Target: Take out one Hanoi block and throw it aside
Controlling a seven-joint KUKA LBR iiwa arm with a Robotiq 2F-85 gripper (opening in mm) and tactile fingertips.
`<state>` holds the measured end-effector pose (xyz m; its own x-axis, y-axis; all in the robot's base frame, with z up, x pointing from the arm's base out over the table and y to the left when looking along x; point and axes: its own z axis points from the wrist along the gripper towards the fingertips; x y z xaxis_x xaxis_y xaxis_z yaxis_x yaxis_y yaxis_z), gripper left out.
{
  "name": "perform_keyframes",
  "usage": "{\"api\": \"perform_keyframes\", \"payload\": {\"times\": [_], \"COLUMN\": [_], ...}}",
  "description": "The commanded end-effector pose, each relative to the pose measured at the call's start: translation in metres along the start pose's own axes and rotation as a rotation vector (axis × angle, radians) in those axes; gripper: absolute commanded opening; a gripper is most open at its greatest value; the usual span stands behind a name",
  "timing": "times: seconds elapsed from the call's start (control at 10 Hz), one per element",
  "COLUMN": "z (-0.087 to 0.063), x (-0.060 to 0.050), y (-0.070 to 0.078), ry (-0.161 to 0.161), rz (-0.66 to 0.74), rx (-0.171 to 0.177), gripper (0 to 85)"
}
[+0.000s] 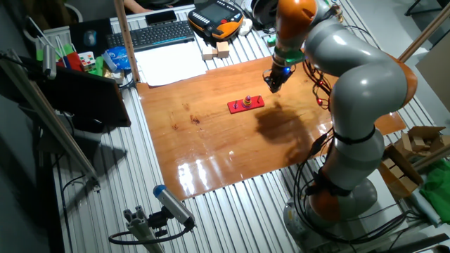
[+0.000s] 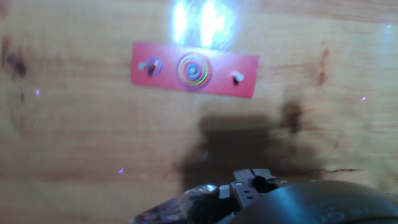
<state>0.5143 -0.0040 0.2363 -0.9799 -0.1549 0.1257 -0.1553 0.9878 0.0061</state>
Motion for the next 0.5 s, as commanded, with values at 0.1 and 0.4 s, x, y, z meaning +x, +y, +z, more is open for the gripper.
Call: {"api": "perform_keyframes", "payload": {"times": [0.1, 0.4], "z": [0.000, -0.008], "x": [0.000, -0.018], "y": [0.000, 0.015], "ry": [0.000, 0.015], "rz": [0.010, 0.066], "rx": [-0.009, -0.014], "gripper": [0.7, 7.7]}}
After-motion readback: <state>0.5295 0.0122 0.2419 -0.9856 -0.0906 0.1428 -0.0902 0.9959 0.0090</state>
